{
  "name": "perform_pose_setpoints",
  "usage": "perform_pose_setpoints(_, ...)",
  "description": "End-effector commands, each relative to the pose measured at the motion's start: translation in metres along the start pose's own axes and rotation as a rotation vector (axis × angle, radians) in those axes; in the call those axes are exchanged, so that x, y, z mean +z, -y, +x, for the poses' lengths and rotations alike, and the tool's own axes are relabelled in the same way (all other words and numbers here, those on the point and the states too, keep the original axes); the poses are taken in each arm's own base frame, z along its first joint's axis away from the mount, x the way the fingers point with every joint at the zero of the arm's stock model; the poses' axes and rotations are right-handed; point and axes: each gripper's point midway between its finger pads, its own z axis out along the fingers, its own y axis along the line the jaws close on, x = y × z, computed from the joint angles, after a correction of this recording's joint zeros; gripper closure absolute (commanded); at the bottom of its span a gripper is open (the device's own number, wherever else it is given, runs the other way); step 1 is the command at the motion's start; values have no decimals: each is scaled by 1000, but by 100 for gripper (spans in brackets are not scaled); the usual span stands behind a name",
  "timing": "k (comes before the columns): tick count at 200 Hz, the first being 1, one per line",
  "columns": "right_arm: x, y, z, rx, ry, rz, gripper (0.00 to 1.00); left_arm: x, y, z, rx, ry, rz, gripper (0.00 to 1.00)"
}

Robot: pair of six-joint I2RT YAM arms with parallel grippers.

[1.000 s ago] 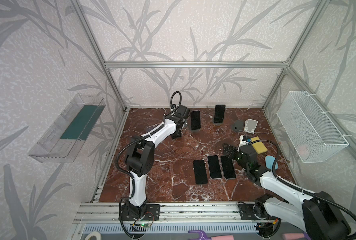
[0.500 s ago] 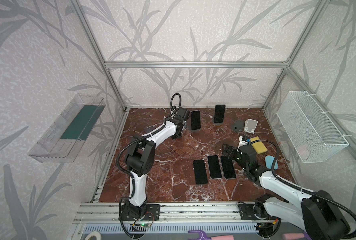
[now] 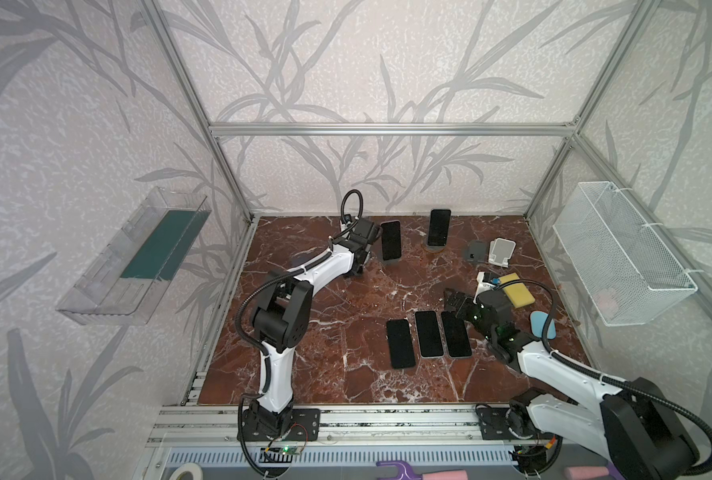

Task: Remove the phone from the phone stand
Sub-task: 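Lift the black phone off the black stand with the left gripper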

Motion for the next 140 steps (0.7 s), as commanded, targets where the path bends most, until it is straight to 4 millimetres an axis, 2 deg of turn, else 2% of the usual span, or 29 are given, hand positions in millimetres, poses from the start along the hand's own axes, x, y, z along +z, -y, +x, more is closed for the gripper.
perform_pose_setpoints(1, -1, -9, -9, -2, 22, -22, 1, 8, -3, 7, 1, -1, -24, 20)
perform_pose_setpoints(63, -1, -9, -10, -3, 24, -19, 1, 4, -5, 5, 7, 10, -25, 29)
perform_pose_setpoints(140, 0, -8, -9, -6, 24, -16, 1, -7, -10, -1, 15, 40, -2, 33)
